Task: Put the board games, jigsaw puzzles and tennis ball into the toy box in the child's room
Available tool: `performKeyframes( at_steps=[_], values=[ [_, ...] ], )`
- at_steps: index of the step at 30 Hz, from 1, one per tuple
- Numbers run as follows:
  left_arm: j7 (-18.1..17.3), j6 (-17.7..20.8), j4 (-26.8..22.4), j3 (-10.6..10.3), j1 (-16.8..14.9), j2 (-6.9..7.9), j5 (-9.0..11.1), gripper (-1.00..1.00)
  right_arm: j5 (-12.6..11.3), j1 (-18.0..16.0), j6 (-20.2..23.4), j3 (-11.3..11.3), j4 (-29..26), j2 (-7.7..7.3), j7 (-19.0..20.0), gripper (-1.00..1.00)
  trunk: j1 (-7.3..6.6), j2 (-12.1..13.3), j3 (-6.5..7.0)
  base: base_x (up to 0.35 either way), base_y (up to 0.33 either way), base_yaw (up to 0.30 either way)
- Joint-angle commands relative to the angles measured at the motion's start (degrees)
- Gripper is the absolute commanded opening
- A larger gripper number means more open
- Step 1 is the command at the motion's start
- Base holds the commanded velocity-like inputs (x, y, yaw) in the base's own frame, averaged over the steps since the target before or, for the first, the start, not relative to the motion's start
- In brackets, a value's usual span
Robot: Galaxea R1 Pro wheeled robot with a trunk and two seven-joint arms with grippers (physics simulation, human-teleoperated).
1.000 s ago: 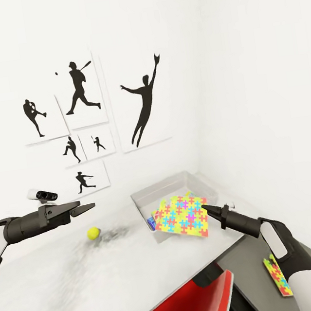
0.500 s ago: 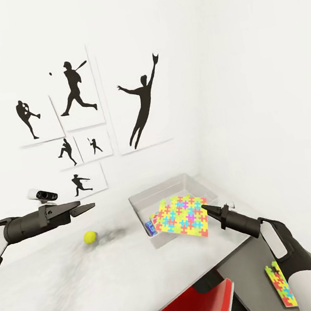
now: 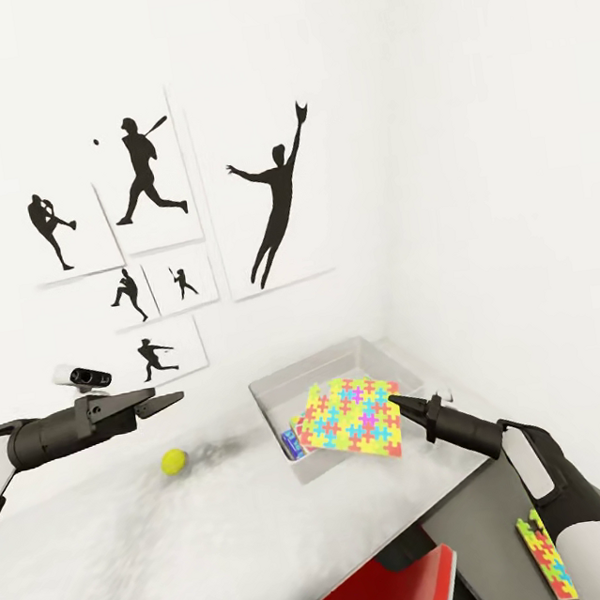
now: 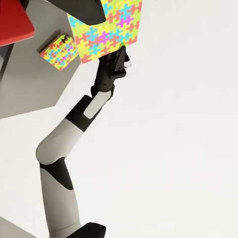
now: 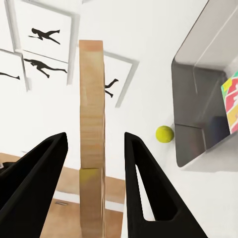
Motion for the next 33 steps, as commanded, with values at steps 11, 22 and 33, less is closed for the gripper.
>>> performKeyframes(
  at_steps=[11, 22, 33],
  values=[
    [-0.14, 0.22, 0.03, -0.1, -0.08, 0.05, 0.12, 1.0, 0.13, -0.06, 0.23, -0.13, 0.01, 0.01, 0.3, -1.0, 0.04, -0.13, -0.13, 0.0, 0.0, 0.0],
    [-0.14, 0.22, 0.03, -0.1, -0.08, 0.05, 0.12, 1.0, 0.05, -0.06, 0.18, -0.13, 0.01, 0.01, 0.26, -1.0, 0.04, -0.13, -0.13, 0.0, 0.0, 0.0],
    [-0.14, 0.22, 0.03, -0.1, -0.08, 0.05, 0.12, 1.0, 0.28, -0.06, 0.07, 0.09, 0.05, 0.09, -0.13, -1.0, 0.04, -0.13, -0.13, 0.0, 0.0, 0.0]
  ],
)
